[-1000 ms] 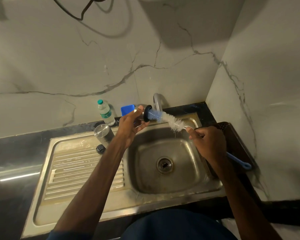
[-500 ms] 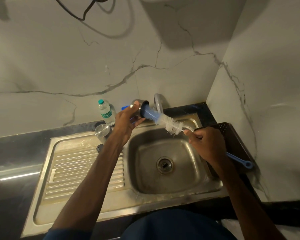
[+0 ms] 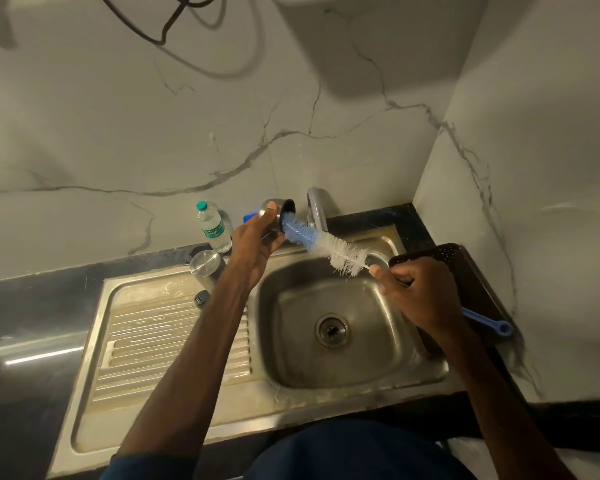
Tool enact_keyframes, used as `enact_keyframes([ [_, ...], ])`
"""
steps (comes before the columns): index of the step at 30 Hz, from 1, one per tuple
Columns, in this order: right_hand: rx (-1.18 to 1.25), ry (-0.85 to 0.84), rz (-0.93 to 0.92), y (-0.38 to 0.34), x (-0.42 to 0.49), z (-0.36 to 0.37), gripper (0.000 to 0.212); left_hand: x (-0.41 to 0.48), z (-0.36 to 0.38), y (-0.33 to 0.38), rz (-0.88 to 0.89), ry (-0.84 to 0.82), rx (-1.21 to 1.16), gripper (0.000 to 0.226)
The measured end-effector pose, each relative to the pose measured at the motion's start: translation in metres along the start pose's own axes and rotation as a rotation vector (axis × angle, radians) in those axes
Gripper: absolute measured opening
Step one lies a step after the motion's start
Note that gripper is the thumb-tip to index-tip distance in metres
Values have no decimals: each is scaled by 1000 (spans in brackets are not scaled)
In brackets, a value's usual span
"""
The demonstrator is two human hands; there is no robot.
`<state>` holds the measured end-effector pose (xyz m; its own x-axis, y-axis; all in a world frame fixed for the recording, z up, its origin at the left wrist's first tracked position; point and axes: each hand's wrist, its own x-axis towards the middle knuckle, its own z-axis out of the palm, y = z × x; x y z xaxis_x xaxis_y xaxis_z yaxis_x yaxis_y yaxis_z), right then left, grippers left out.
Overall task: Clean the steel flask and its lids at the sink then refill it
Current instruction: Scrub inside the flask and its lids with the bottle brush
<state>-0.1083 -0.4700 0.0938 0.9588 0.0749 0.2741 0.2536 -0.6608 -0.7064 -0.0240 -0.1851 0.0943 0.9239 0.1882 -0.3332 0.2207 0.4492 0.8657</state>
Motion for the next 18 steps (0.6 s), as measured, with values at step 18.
enact_keyframes([
  [18,90,-162,9,7,-1,6,43,-3,-9,-6,20,-52,61,46],
])
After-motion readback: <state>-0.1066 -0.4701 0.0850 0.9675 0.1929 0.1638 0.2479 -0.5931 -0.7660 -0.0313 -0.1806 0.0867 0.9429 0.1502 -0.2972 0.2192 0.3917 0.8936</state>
